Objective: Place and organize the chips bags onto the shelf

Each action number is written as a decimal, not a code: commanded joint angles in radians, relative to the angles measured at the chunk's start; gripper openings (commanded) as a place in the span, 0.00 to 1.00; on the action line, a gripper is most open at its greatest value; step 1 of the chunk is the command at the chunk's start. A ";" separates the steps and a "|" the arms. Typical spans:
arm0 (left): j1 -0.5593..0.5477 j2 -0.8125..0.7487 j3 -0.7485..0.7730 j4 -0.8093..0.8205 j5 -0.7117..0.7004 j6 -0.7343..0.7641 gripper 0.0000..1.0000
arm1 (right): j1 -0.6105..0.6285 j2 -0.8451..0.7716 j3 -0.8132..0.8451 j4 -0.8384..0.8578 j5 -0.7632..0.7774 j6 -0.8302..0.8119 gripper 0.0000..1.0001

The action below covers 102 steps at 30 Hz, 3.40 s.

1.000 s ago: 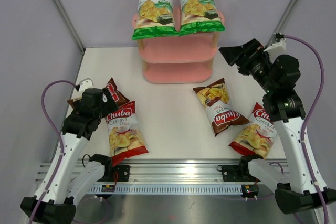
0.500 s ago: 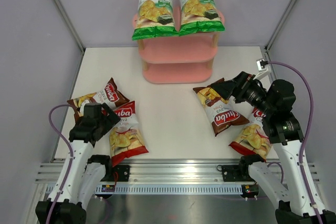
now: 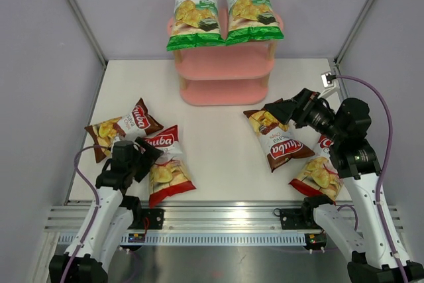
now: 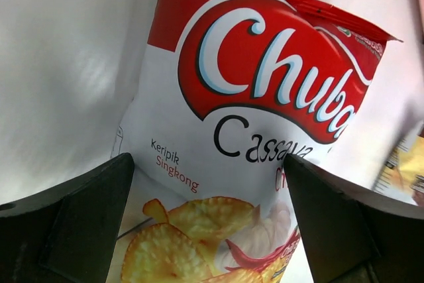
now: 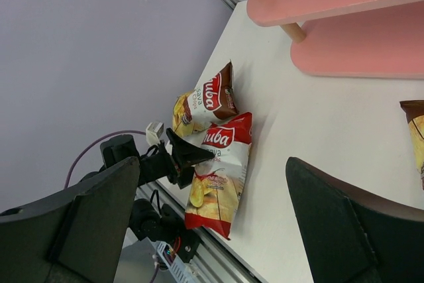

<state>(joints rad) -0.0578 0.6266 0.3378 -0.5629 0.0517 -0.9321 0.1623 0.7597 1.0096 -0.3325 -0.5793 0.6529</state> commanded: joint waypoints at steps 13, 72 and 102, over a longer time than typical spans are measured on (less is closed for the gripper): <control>-0.307 0.145 0.019 0.308 -0.084 -0.190 0.99 | -0.003 0.035 -0.019 0.079 -0.037 0.031 0.99; -0.203 0.136 -0.234 0.934 0.069 -0.227 0.30 | 0.331 0.168 -0.577 0.692 0.115 0.345 0.99; -0.370 0.019 -0.068 1.003 -0.016 -0.407 0.31 | 0.737 0.466 -0.546 1.075 0.358 0.361 0.98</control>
<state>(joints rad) -0.4084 0.6456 0.2123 0.3096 0.0742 -1.3151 0.8791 1.2076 0.4210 0.6666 -0.2123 1.0473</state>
